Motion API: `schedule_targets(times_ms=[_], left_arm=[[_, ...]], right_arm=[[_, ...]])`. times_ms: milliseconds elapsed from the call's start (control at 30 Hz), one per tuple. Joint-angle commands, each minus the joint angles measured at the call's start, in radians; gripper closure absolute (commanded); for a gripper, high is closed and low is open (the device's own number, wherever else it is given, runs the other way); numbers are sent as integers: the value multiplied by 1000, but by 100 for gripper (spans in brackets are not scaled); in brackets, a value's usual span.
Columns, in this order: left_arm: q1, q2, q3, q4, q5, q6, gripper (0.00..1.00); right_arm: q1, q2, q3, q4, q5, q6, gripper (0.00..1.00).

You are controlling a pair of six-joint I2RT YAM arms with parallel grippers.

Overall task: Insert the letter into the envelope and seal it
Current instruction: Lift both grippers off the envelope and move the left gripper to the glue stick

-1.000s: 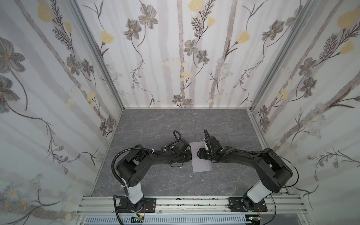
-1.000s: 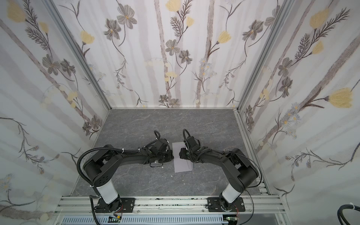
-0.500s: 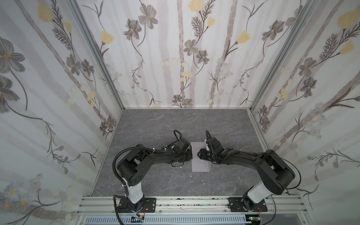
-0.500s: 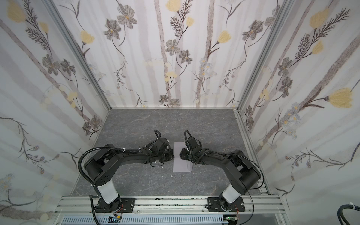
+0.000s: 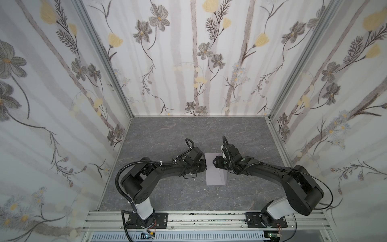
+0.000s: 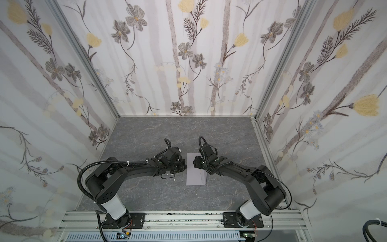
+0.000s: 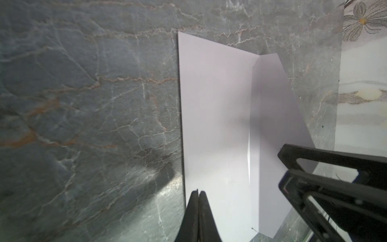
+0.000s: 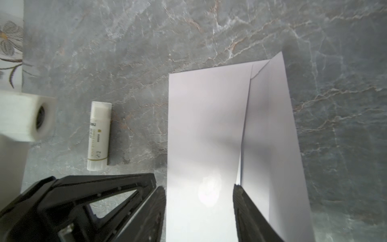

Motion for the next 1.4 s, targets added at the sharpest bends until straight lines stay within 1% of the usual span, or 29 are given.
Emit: schedule_targets(times_ms=[0,33,67,167,233,267,300,333,467,567,733,800,933,1367], left_arm=[[14,-45,9,1,-15,11,96],[22,-62,11,-5,-17,14,96],[31,-83,14,-15,-22,22,95],[63,-139,31,-88,-58,64,93],[93,-179,32,-147,-99,98,89],[114,-200,31,-177,-115,114,85],[137,-220,27,-205,-124,132,74],[155,-234,26,-232,-137,149,67],[215,-272,20,-333,-207,227,54],[241,-246,42,-377,-218,278,54],[243,-167,74,-408,-212,348,54],[243,-137,76,-420,-217,357,54],[242,-102,67,-420,-181,365,57],[232,-32,75,-424,-165,411,63]], right_arm=[[-1,-48,29,-23,28,-13,46],[-2,-53,34,-32,32,-15,46],[-4,-101,42,-41,34,-21,46],[-14,-150,61,-71,26,-47,46],[-17,-174,68,-81,16,-72,46],[-19,-187,65,-86,26,-74,46],[-20,-199,57,-84,34,-78,46],[-20,-210,51,-77,39,-79,47],[-38,-220,51,-64,14,-85,47],[-46,-220,67,-57,-5,-101,47],[-57,-210,69,-22,-57,-125,47],[-59,-194,68,-14,-77,-134,47],[-60,-172,46,22,-108,-137,47],[-66,-118,17,84,-148,-129,48]])
